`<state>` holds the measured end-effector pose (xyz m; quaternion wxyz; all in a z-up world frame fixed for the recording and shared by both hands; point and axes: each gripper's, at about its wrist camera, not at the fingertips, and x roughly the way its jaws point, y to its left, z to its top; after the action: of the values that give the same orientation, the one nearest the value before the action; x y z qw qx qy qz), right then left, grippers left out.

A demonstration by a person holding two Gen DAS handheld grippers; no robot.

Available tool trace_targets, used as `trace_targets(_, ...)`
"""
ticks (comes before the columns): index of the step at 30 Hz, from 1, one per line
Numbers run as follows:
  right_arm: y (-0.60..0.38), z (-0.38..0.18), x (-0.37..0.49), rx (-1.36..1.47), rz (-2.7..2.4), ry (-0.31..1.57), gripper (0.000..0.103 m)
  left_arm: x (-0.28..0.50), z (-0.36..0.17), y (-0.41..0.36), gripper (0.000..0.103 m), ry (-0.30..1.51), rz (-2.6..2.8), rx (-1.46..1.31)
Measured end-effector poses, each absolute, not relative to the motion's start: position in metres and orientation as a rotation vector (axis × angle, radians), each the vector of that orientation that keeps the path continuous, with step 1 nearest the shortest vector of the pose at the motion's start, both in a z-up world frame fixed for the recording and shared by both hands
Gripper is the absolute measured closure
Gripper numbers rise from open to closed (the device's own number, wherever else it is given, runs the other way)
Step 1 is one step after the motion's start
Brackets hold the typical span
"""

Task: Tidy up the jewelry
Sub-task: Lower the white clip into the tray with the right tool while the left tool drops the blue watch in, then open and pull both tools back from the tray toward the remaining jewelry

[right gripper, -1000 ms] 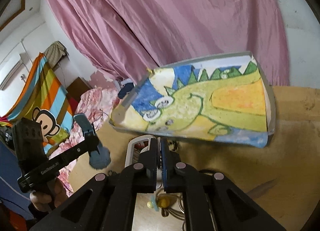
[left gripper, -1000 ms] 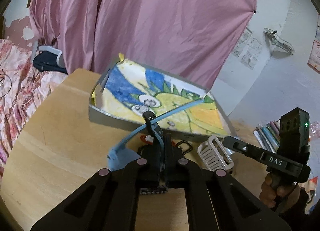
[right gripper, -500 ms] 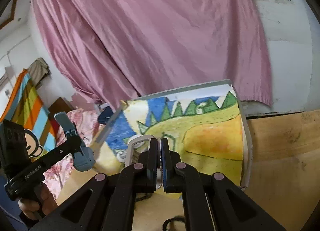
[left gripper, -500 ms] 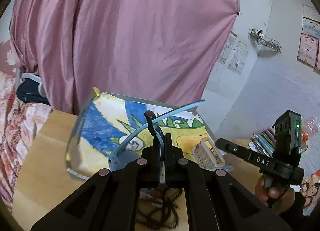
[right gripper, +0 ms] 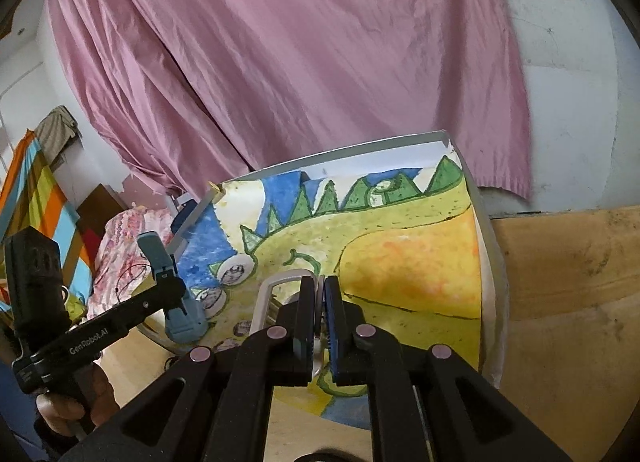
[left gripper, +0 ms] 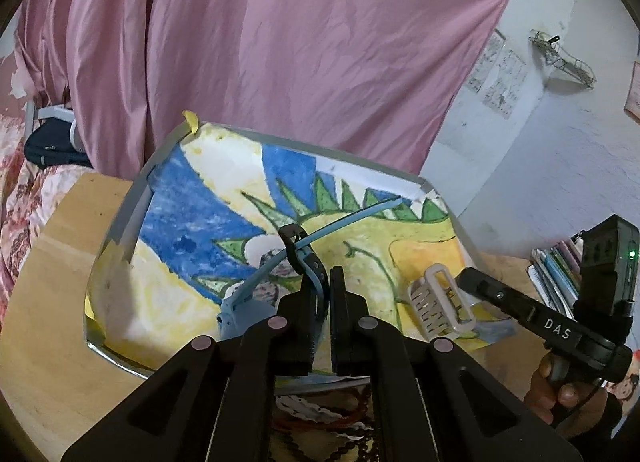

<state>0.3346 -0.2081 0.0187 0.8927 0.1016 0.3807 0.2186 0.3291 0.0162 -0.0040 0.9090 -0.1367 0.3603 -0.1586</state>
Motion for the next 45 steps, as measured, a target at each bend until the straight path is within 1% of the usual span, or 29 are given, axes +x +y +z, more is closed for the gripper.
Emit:
trace_targets(2,-0.210,0.018,0.335,0.210,0.442,0.801,0.095,0.329,-0.005,0.015,0.095,0.752,-0.319,-0.274)
trace_targets(3,-0.211,0.019,0.335,0.211,0.437,0.804,0.093,0.329,-0.003,0.015,0.093,0.753,-0.319,-0.271)
trace_targets(4,-0.212,0.019,0.334,0.214,0.432,0.807,0.091,0.328,-0.002,0.015,0.086,0.752,-0.318,-0.268)
trace_targets(5,-0.214,0.020,0.333,0.216,0.427,0.809,0.084,0.327,0.000,0.015,0.071,0.751,-0.317,-0.266)
trace_targets(6,-0.216,0.022,0.331,0.216,0.425,0.805,0.074,0.325,0.001,0.016,0.062,0.752,-0.320,-0.268)
trace_targets(7,-0.219,0.024,0.327,0.217,0.421,0.796,0.069,0.323,0.002,0.017,0.049,0.750,-0.326,-0.282)
trace_targets(8,-0.221,0.027,0.325,0.217,0.417,0.789,0.062,0.321,0.004,0.019,0.047,0.749,-0.330,-0.295)
trace_targets(9,-0.223,0.029,0.321,0.216,0.413,0.780,0.058,0.319,0.005,0.021,0.047,0.752,-0.332,-0.308)
trace_targets(10,-0.226,0.032,0.318,0.216,0.410,0.772,0.055,0.317,0.006,0.022,0.046,0.756,-0.326,-0.308)
trace_targets(11,-0.229,0.035,0.313,0.213,0.408,0.759,0.050,0.315,0.008,0.023,0.044,0.758,-0.316,-0.304)
trace_targets(12,-0.231,0.038,0.308,0.208,0.405,0.749,0.039,0.310,0.010,0.023,0.042,0.757,-0.305,-0.298)
trace_targets(13,-0.234,0.041,0.302,0.201,0.401,0.732,0.033,0.305,0.012,0.024,0.036,0.753,-0.303,-0.296)
trace_targets(14,-0.236,0.044,0.296,0.196,0.397,0.717,0.020,0.299,0.015,0.024,0.031,0.738,-0.305,-0.294)
trace_targets(15,-0.240,0.047,0.288,0.189,0.391,0.693,0.014,0.289,0.020,0.024,0.029,0.705,-0.307,-0.287)
trace_targets(16,-0.241,0.050,0.280,0.181,0.388,0.675,0.013,0.282,0.024,0.024,0.023,0.684,-0.305,-0.279)
trace_targets(17,-0.242,0.052,0.274,0.172,0.386,0.664,0.008,0.273,0.029,0.024,0.018,0.657,-0.302,-0.268)
trace_targets(18,-0.243,0.054,0.268,0.163,0.385,0.652,0.002,0.266,0.033,0.023,0.016,0.636,-0.301,-0.261)
trace_targets(20,-0.245,0.056,0.255,0.151,0.378,0.633,0.000,0.253,0.038,0.022,0.009,0.605,-0.313,-0.240)
trace_targets(26,-0.253,0.063,0.204,0.124,0.374,0.543,0.000,0.219,0.046,0.020,0.009,0.567,-0.315,-0.229)
trace_targets(31,-0.253,0.062,0.155,0.070,0.373,0.465,0.000,0.165,0.051,0.022,0.009,0.440,-0.292,-0.200)
trace_targets(33,-0.252,0.061,0.140,0.041,0.373,0.450,0.000,0.147,0.051,0.021,0.007,0.413,-0.267,-0.169)
trace_targets(35,-0.250,0.060,0.124,0.014,0.379,0.440,0.000,0.127,0.048,0.021,0.002,0.374,-0.242,-0.141)
trace_targets(45,-0.242,0.036,0.075,-0.055,0.367,0.482,0.000,0.073,0.013,0.027,0.002,0.406,-0.188,-0.074)
